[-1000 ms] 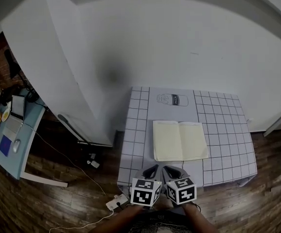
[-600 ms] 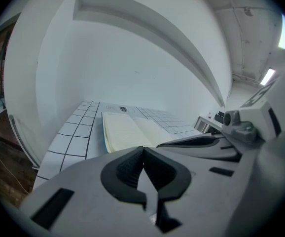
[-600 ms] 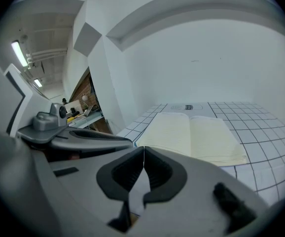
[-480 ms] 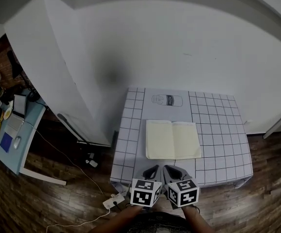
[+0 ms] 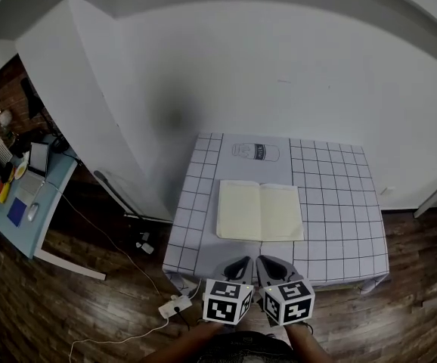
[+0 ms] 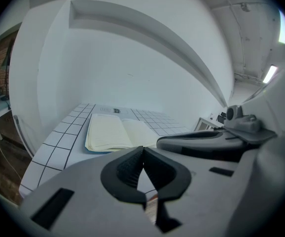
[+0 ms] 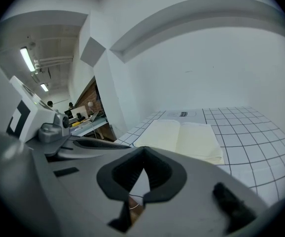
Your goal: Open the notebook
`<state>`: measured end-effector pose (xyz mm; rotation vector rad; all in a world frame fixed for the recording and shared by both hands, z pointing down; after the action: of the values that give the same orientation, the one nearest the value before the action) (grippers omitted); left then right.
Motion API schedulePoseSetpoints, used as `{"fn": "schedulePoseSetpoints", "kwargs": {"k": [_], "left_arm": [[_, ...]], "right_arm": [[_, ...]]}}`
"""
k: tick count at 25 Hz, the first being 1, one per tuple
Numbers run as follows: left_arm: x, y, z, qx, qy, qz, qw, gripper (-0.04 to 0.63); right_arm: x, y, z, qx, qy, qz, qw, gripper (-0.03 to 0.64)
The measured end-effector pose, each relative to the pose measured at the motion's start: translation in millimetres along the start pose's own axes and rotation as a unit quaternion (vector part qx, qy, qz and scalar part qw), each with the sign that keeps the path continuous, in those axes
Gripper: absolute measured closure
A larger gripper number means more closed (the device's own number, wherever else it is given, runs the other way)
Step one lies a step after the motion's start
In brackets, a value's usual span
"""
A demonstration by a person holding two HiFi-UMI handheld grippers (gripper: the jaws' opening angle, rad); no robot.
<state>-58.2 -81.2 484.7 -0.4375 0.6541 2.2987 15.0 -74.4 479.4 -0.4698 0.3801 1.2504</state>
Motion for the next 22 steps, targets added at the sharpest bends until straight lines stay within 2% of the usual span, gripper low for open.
{"fn": "schedulePoseSetpoints", "kwargs": {"k": [10,22], "left_arm": [[-1,-31,5,-0.008,-0.005,-0.012,0.9999,0.584],[0,-40,7,-0.014,0.000,-0.014,0.9998,0.584]], "right_arm": [[27,-17,5,-0.006,-0.021,0.000,1.000,0.604],[35,-19,8,-0.005,-0.023,-0.001,1.000,0.604]]}}
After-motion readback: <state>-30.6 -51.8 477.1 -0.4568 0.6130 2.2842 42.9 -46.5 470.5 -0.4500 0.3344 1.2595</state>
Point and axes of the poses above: the fingertips, and each gripper's own axes: x backward along the fingers, y to its left, z out of its underside, the point moved 5 cm from there along x, backward along the fingers, and after that the axes turned 10 degrees about z, right-handed, at the moved point
